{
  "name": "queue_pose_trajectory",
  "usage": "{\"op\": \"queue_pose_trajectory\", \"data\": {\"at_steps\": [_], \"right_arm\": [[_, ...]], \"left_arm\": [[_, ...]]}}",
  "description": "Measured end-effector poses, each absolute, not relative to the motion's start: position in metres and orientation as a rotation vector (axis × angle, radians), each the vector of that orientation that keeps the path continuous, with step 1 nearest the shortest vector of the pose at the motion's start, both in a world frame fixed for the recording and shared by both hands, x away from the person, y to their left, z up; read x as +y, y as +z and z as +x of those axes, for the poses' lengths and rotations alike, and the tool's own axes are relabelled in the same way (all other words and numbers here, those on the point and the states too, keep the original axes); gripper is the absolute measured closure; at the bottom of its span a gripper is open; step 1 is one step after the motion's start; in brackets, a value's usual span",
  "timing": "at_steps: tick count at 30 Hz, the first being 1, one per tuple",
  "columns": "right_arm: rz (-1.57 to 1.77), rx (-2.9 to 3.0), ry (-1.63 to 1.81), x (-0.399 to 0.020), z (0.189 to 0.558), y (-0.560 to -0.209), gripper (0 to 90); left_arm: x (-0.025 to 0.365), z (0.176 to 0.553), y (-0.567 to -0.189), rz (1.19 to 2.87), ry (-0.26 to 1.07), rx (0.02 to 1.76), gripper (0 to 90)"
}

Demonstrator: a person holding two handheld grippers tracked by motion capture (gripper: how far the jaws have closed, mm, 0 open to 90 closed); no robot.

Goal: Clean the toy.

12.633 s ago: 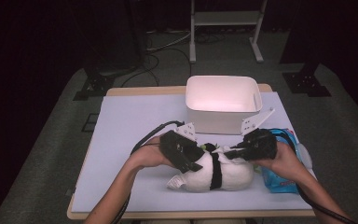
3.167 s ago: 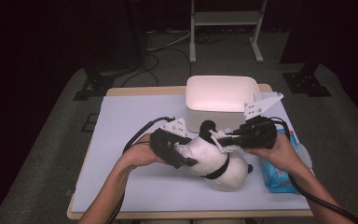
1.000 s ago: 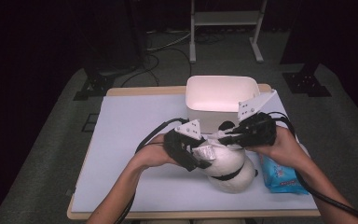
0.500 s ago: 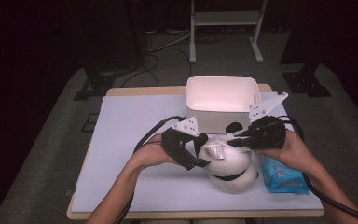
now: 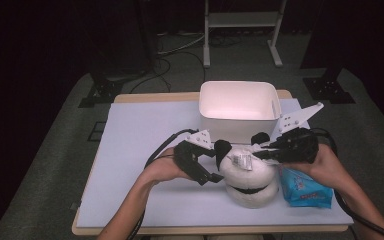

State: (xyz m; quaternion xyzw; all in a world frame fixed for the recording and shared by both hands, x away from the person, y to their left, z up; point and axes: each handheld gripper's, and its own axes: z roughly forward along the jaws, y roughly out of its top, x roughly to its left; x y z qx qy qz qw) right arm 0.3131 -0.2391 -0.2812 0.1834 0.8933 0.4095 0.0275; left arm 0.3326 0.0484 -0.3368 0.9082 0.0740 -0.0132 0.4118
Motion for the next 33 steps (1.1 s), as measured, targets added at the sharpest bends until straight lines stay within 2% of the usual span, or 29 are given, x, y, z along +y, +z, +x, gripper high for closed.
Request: {"op": "queue_pose_trajectory", "data": {"at_steps": [19, 25, 33], "right_arm": [[0.576, 2.753, 1.279, -0.247, 0.31, -0.282, 84.8], [0.578, 2.734, 1.341, -0.251, 0.309, -0.282, 84.7], [0.565, 2.686, 1.399, -0.251, 0.307, -0.275, 84.5]], "left_arm": [[0.023, 0.337, -0.356, 2.28, -0.114, 0.181, 13.7], [0.026, 0.337, -0.35, 2.237, -0.109, 0.199, 26.5], [0.036, 0.337, -0.338, 2.204, -0.056, 0.209, 30.1]]}}
